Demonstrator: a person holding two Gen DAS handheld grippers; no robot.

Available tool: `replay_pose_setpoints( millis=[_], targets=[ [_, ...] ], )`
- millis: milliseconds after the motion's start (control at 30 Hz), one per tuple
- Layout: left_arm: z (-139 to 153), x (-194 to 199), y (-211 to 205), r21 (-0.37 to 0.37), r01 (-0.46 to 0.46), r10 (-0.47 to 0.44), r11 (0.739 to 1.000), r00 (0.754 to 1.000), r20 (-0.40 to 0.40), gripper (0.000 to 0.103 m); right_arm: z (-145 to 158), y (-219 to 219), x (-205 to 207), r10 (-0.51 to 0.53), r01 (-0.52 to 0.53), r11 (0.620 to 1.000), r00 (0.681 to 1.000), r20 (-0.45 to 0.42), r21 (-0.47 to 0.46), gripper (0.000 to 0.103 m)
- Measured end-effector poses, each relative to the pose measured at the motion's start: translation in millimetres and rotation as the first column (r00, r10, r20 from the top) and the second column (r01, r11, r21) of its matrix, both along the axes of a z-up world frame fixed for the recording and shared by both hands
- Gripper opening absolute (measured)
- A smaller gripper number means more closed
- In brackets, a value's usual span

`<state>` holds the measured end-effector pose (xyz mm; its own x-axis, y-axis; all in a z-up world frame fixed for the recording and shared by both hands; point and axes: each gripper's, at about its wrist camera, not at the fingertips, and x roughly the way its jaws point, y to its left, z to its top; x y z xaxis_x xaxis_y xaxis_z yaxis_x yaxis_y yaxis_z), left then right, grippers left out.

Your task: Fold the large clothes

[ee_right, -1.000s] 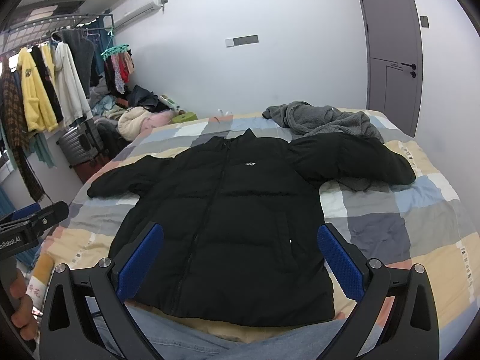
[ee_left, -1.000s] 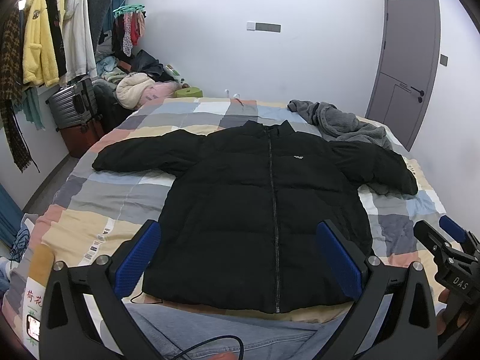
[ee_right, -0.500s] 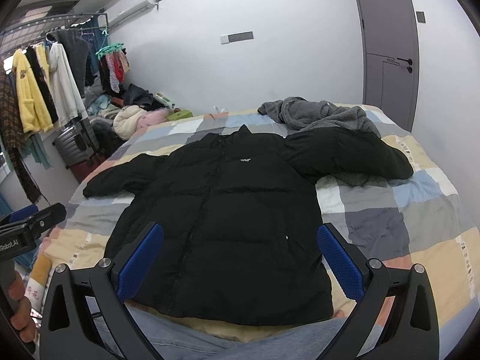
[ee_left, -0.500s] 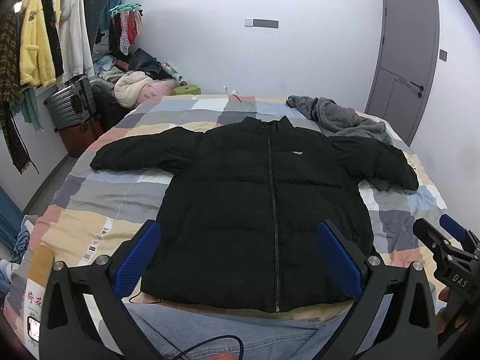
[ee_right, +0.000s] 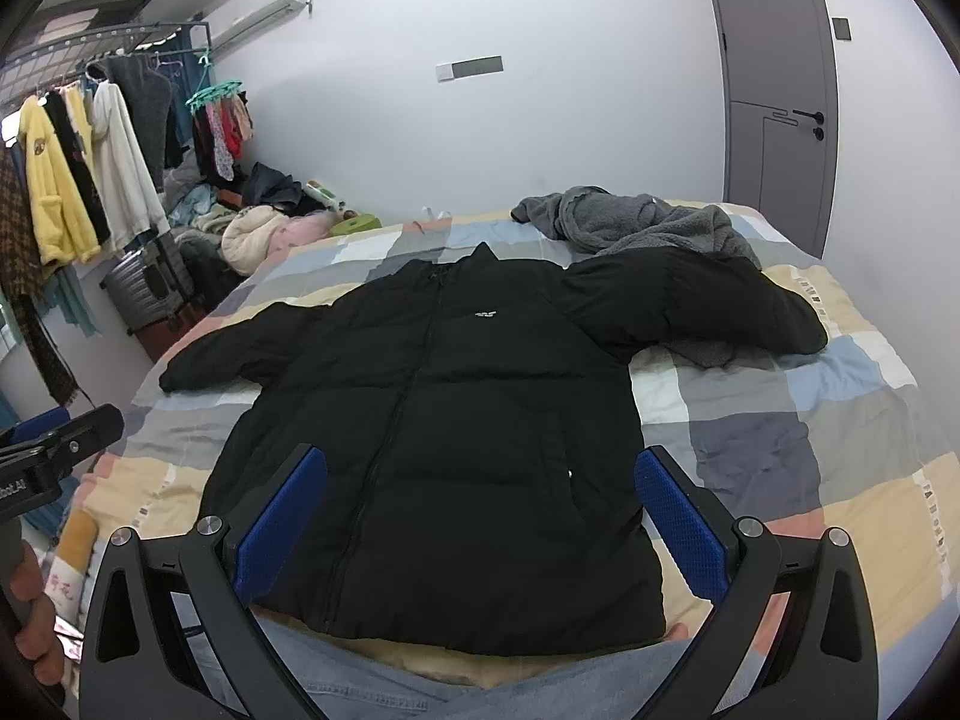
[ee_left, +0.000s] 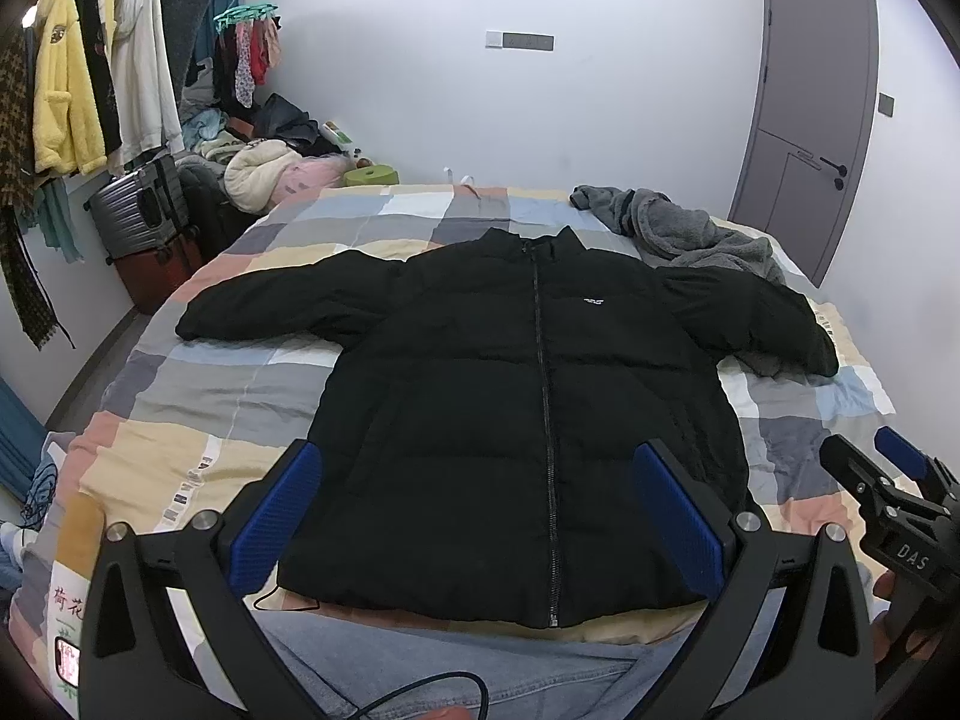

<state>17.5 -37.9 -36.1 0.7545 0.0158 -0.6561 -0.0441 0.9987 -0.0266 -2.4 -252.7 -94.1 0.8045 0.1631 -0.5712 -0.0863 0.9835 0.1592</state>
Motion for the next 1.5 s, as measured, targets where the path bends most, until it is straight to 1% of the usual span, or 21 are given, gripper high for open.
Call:
replay_pose_setpoints(
  millis=[333,433,567,700,900,967,1100,1200,1267,1333,1500],
  targets=[
    [1,1,1,-0.007,0.016,-0.016,1.000,1.000,0.008,0.103,2,2,5,0.001,-0.001,1.000,1.000,0.012,-0.003,0.103],
    [4,4,1,-0.029,0.034,-0.033,0.999,0.999,0.012,0.103,2,1,9,-0.001,0.001,1.000,1.000,0.013,0.001,0.103],
    [8,10,1,-0.020,0.045,-0.045,0.999,0.999,0.027,0.103,2,-1,17,-0.013,0.013,1.000,1.000,0.015,0.003,0.103],
    [9,24,-1,0.001,0.062,-0.062,0.998,0.997,0.041,0.103,-2,-4,29,-0.019,0.019,1.000,1.000,0.011,0.003,0.103],
    [4,59,2,-0.002,0.099,-0.099,0.995,0.994,0.046,0.103,-7,-9,51,-0.033,0.033,0.999,0.999,0.009,0.004,0.103],
    [2,68,2,0.000,0.109,-0.109,0.994,0.992,0.060,0.103,-8,-11,58,-0.040,0.040,0.999,0.999,0.009,0.003,0.103],
    [-10,90,9,-0.010,0.107,-0.106,0.994,0.991,0.084,0.103,-17,-15,73,-0.047,0.047,0.999,0.999,-0.002,0.012,0.103],
    [-27,105,20,-0.041,0.112,-0.107,0.993,0.988,0.115,0.103,-23,-18,78,-0.045,0.045,0.999,0.999,0.000,0.022,0.103],
    [-38,113,27,-0.056,0.093,-0.086,0.994,0.990,0.112,0.103,-27,-26,86,-0.060,0.060,0.998,0.998,0.001,0.032,0.103],
    [-51,120,31,-0.061,0.094,-0.087,0.994,0.990,0.111,0.103,-27,-35,92,-0.075,0.075,0.996,0.997,0.010,0.041,0.103],
    [-68,132,38,-0.111,0.099,-0.087,0.989,0.990,0.109,0.103,-27,-71,111,-0.148,0.146,0.987,0.989,0.030,0.062,0.103]
  ],
)
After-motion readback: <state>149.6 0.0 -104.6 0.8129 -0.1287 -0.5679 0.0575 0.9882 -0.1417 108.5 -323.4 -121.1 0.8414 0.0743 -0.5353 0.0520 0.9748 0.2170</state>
